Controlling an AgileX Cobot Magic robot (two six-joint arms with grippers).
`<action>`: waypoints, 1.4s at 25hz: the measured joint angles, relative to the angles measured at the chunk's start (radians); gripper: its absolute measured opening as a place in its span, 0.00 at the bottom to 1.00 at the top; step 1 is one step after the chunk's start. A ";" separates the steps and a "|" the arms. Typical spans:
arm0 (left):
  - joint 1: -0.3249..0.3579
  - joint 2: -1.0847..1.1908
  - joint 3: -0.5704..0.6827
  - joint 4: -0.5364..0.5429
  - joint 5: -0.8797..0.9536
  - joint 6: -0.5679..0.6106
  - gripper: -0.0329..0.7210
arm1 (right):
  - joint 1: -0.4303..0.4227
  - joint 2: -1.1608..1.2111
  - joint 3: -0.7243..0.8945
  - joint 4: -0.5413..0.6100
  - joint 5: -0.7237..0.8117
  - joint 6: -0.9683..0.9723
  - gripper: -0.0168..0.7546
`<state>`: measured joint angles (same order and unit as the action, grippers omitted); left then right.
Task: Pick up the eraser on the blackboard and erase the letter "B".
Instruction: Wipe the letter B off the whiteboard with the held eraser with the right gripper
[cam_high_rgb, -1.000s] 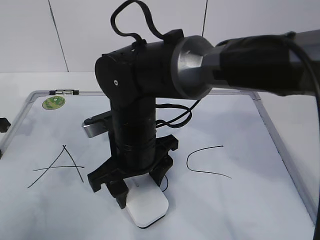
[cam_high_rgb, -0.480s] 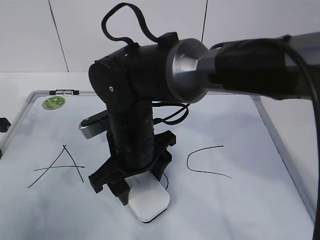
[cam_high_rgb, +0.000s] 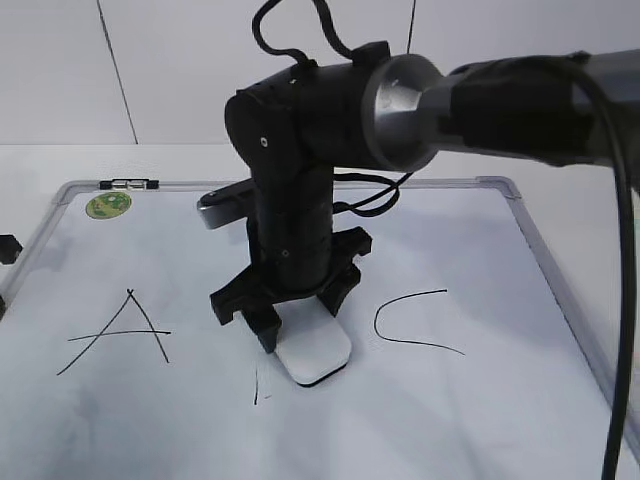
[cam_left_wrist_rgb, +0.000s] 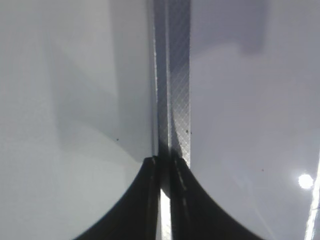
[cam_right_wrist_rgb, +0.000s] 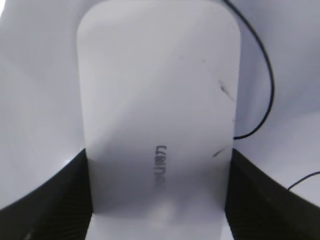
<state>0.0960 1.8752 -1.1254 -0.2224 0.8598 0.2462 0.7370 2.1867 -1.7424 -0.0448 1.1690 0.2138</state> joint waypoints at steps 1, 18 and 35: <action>0.000 0.000 0.000 0.000 0.000 0.000 0.06 | -0.008 0.005 -0.009 -0.007 0.000 0.002 0.70; 0.000 0.000 0.000 0.000 0.000 0.000 0.06 | -0.046 0.107 -0.201 -0.061 0.076 -0.023 0.70; 0.000 0.000 0.000 0.002 0.010 0.000 0.06 | 0.055 0.110 -0.207 0.001 0.070 -0.082 0.70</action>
<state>0.0960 1.8752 -1.1254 -0.2204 0.8702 0.2462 0.7924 2.2964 -1.9493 -0.0434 1.2393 0.1316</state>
